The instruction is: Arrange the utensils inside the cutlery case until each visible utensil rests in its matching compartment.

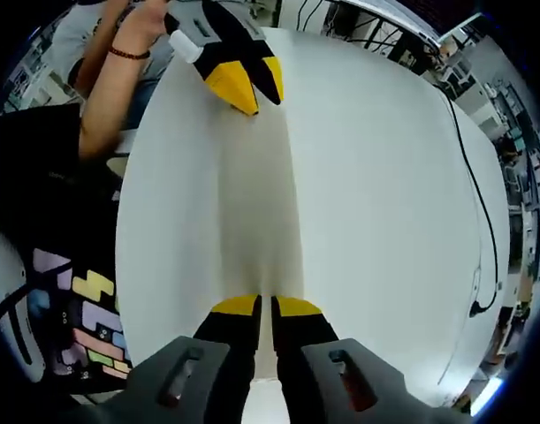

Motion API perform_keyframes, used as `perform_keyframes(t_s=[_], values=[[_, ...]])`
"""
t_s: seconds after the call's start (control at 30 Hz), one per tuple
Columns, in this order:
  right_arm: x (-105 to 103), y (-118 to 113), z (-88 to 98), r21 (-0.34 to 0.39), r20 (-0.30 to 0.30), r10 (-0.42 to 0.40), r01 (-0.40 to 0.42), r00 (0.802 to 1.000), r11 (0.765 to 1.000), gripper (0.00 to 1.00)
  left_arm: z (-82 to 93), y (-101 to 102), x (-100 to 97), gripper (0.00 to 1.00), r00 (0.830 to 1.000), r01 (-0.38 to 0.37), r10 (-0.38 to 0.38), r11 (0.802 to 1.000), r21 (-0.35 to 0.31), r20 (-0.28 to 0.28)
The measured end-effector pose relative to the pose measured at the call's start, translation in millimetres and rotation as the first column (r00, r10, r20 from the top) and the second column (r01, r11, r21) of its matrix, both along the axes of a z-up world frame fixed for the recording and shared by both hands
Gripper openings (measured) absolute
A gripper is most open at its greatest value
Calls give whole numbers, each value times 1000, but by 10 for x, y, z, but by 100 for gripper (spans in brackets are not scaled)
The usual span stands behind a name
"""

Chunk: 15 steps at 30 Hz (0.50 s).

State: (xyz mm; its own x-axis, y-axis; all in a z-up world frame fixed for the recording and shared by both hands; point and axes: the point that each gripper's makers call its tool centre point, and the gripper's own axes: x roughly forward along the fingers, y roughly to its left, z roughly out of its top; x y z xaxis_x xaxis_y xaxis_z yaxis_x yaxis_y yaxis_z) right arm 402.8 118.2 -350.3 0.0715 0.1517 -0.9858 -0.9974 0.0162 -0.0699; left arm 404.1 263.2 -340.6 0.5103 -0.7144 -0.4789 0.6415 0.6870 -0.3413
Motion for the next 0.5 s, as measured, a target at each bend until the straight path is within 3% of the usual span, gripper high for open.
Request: perform_keyframes(t_s=[0.17, 0.3, 0.37, 0.4, 0.5], values=[[14, 5, 1, -5, -16, 3, -4, 1000, 1000, 4, 215, 62, 28, 20, 995, -34, 32, 999, 15, 94], [22, 8, 5, -5, -14, 4, -4, 1000, 1000, 4, 297, 11, -54, 20, 985, 37, -52, 995, 94, 165], [32, 14, 9, 1, -14, 1, -1, 1000, 1000, 4, 422, 8, -75, 20, 948, 106, -159, 974, 198, 275], [36, 17, 11, 6, -17, 7, -7, 1000, 1000, 4, 487, 5, -60, 20, 933, 106, -178, 967, 234, 312], [35, 19, 2, 25, -51, -20, 21, 998, 999, 3, 659, -56, -127, 24, 908, 160, -262, 938, 309, 327]])
